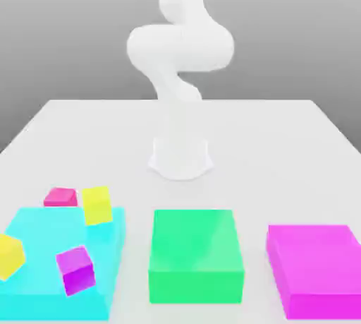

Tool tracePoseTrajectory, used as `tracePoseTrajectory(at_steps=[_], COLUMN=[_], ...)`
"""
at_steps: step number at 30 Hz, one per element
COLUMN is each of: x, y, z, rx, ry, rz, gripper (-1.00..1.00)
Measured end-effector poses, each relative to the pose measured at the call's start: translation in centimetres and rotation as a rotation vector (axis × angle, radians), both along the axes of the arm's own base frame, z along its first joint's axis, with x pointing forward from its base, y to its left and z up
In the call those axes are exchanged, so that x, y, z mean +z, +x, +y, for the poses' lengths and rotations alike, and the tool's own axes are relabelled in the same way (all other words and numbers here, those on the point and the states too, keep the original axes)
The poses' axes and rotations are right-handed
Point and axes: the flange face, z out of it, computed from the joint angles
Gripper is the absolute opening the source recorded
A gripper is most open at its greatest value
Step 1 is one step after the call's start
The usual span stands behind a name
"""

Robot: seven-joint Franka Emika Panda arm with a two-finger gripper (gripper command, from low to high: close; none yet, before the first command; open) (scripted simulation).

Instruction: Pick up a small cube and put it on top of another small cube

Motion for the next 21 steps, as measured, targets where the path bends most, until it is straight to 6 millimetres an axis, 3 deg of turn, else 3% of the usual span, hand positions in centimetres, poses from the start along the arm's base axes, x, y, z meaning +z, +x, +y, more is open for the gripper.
tracePoseTrajectory(at_steps=[5,10,15,21], x=[-6.7,-13.6,-20.5,-28.6], y=[3.0,4.2,3.6,0.6], z=[-4.2,-9.1,-14.3,-19.9], rx=[-0.047,-0.082,-0.107,-0.123], ry=[-0.089,-0.142,-0.162,-0.145], rz=[0.116,0.239,0.362,0.501], gripper=[0.0,0.0,0.0,0.0])
